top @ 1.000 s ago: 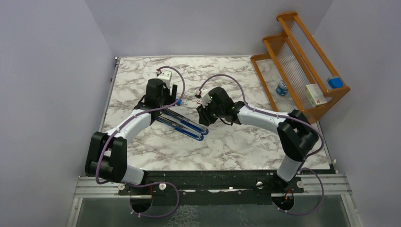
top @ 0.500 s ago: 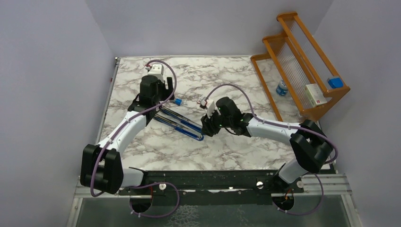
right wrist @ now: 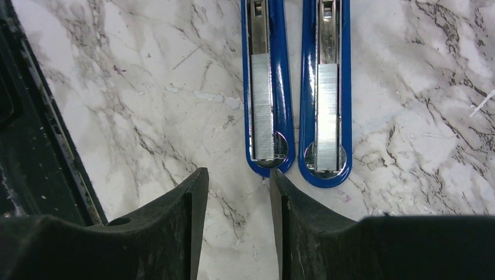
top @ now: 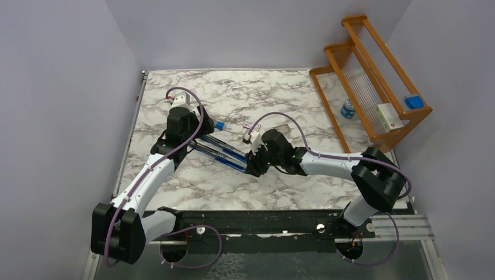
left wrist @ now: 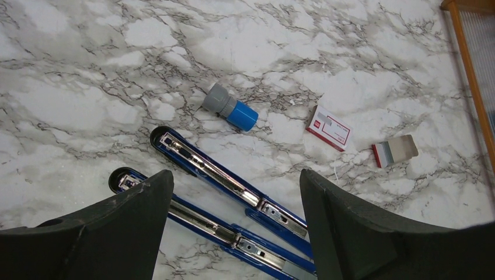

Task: Load the staples into the stapler

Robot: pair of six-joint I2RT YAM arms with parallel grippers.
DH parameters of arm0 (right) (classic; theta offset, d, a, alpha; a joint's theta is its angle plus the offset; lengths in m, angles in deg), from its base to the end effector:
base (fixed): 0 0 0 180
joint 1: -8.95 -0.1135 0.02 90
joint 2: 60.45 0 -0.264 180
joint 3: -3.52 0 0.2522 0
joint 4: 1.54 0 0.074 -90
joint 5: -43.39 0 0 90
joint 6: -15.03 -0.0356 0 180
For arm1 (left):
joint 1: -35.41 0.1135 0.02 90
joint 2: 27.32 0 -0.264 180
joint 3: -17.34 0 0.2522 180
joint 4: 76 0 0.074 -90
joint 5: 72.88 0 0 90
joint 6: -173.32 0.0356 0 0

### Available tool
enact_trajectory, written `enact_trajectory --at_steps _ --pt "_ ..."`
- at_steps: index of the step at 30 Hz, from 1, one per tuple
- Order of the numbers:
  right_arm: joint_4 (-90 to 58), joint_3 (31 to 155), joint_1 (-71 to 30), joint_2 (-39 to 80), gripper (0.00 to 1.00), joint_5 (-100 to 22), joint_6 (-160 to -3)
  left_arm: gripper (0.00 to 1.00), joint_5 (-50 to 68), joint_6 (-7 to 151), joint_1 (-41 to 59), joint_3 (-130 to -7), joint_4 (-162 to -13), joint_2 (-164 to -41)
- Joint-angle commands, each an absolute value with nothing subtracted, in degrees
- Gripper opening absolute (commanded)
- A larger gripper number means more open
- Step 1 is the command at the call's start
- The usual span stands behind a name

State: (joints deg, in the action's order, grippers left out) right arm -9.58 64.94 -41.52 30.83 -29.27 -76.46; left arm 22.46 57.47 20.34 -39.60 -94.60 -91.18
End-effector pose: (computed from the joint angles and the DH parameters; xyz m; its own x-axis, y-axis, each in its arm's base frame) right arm 0.2017 0.2611 0.1855 -0.4139 -0.4626 -0.7841 -0.8755 0.4383 0.2035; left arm 0.2450 -0.0625 0.2730 -0.4519 -0.3279 -0.8296 -0.0214 0.9337 -0.3574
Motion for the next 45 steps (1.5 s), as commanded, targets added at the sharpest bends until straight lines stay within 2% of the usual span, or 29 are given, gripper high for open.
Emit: enact_trajectory --at_steps 1,14,27,40,45 --pt "-8.14 65.77 -42.11 33.44 0.46 -33.83 -77.89 0.83 20.91 53.98 20.55 -38.41 -95.20 -89.41" --pt "-7.89 67.90 -42.18 38.25 0.51 -35.25 -77.08 0.84 22.83 53.93 20.88 -36.78 -95.63 -88.65" --pt "-1.15 66.79 -42.20 38.41 0.47 -33.95 -75.95 0.86 19.75 48.99 24.30 -31.43 -92.45 -86.88" --pt "-0.33 68.25 -42.80 42.46 0.35 -32.07 -74.89 0.87 10.56 41.04 30.18 -23.86 -84.62 -86.42" --pt "1.11 67.86 -42.90 42.67 0.16 -32.39 -74.75 0.89 6.22 37.16 31.66 -18.92 -77.17 -87.13"
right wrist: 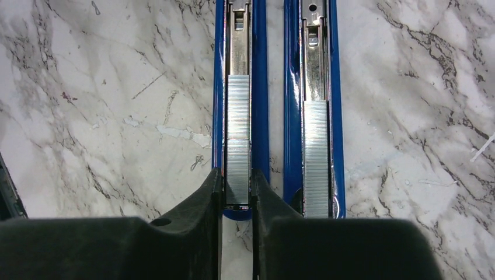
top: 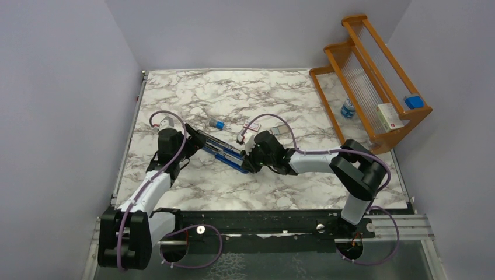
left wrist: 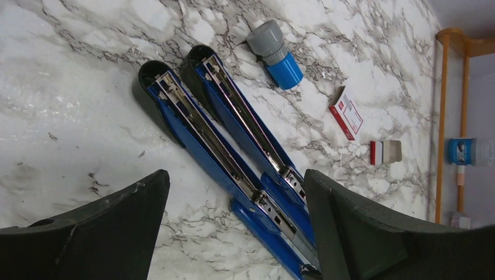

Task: Load the staples into the stapler

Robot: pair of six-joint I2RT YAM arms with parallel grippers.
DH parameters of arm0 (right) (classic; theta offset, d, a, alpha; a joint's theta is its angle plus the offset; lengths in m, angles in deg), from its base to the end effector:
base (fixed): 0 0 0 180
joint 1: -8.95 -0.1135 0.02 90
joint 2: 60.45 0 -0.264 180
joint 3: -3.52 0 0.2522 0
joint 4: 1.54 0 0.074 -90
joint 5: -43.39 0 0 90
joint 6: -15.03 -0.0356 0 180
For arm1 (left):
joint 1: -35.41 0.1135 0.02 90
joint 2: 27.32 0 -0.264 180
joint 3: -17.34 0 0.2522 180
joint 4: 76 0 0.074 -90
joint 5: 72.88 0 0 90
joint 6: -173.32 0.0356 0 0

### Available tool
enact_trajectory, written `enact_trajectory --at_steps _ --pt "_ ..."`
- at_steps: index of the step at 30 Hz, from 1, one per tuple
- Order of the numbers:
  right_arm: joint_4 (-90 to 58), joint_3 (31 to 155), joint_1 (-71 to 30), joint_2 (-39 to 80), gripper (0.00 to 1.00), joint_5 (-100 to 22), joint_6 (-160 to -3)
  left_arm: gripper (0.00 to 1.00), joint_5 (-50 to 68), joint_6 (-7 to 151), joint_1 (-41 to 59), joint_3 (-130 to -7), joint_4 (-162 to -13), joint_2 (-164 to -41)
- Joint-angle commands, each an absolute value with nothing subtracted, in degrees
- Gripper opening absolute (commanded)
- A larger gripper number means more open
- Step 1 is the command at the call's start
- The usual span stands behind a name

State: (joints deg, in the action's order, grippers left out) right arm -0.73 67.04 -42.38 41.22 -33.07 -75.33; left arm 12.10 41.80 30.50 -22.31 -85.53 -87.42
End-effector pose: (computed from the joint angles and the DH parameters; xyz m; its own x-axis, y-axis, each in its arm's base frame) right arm 0.2172 0.2848 0.1504 -0.3845 -0.4707 -0.7941 -0.8730 0.4651 0.1470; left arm 0.2184 -0.0219 0.1995 -0.4793 -0.6216 -0.6196 -0.2096 0.7666 -0.6069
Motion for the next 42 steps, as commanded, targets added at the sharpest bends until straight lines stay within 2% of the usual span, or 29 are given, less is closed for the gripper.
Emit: enact_trajectory --at_steps 1,4,6,17,32,42 --pt "1.48 67.83 -42.90 42.77 0.13 -32.38 -74.79 0.89 5.51 36.43 31.75 -18.01 -75.88 -87.24" --pt "2.37 68.16 -42.90 43.35 0.04 -31.91 -74.91 0.91 4.36 33.06 31.80 -14.51 -70.19 -87.70" --pt "2.68 68.52 -42.90 43.81 0.01 -31.57 -74.90 0.92 4.54 30.06 31.80 -12.18 -66.21 -88.06" --pt "3.86 70.36 -42.99 45.49 0.01 -30.90 -76.44 0.93 6.85 14.46 31.80 -3.19 -48.58 -92.63" --pt "4.23 70.02 -43.08 45.29 0.01 -31.15 -76.73 0.92 7.81 5.60 31.72 -3.57 -29.93 -114.22" --pt "3.63 70.09 -43.12 45.20 0.01 -31.63 -76.38 0.90 10.91 4.10 31.72 -3.88 -20.08 -122.64"
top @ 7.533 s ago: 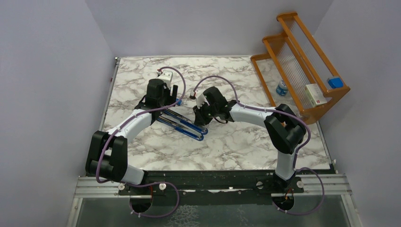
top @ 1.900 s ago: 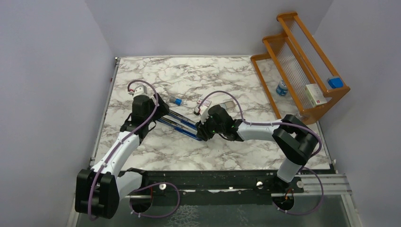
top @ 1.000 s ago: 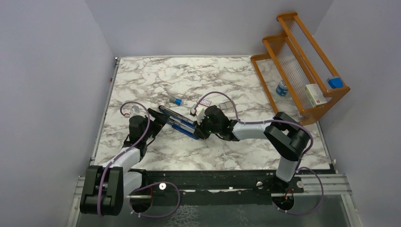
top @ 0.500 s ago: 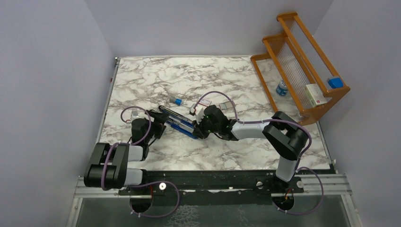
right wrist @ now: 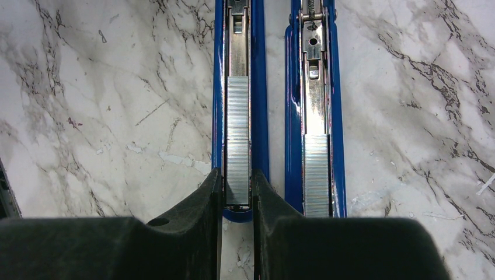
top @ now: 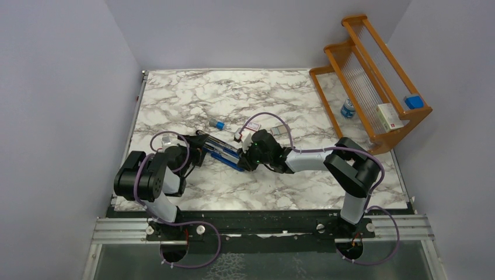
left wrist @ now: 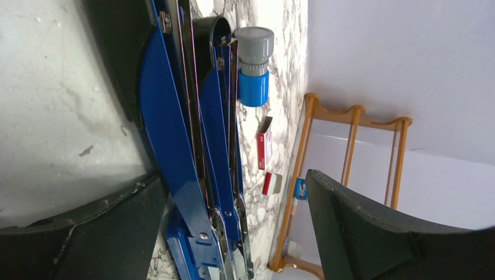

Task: Load the staples into the stapler

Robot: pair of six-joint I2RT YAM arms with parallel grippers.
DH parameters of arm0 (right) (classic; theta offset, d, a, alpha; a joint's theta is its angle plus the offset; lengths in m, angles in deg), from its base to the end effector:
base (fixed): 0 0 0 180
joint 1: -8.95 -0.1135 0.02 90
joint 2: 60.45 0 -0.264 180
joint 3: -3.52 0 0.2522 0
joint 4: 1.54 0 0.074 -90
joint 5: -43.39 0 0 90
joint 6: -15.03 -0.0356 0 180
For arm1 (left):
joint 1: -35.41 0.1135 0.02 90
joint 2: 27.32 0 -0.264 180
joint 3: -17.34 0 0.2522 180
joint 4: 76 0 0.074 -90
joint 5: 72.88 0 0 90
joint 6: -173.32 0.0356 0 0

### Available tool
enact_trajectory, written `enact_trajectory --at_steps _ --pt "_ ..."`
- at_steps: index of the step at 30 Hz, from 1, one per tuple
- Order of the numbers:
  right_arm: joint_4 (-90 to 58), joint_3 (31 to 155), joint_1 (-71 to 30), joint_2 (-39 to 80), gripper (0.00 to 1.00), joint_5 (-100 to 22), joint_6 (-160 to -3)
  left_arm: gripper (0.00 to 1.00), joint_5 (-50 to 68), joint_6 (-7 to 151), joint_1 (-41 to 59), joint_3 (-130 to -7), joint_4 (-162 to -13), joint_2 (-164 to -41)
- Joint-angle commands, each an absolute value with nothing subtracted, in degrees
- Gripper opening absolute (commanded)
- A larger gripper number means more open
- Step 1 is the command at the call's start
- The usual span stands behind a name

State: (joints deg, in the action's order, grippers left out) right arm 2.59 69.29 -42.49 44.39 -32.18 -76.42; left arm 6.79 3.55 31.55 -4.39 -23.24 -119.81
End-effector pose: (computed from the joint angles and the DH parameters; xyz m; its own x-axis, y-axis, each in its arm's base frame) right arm 0.2252 0.2967 0.1476 -0.3793 -0.4365 -0.8159 -0.8753 0.4551 0.1634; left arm 0.2173 -0.0211 0.1054 -0.2874 -0.9510 -0.1144 -0.2614 0.1928 -0.9458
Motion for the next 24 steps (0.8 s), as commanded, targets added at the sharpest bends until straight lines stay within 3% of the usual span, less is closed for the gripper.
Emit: enact_trajectory --at_steps 1,8,24 --pt "3.48 70.07 -43.16 45.19 0.01 -31.67 -76.28 0.88 11.63 4.62 31.72 -3.95 -19.56 -122.90" --pt "2.57 70.01 -43.25 45.12 0.01 -31.67 -75.64 0.74 16.42 9.65 31.71 -5.56 -18.48 -123.40" --pt "1.19 70.92 -43.34 46.58 0.01 -32.29 -74.80 0.46 11.16 23.43 31.65 -10.76 -20.79 -117.23"
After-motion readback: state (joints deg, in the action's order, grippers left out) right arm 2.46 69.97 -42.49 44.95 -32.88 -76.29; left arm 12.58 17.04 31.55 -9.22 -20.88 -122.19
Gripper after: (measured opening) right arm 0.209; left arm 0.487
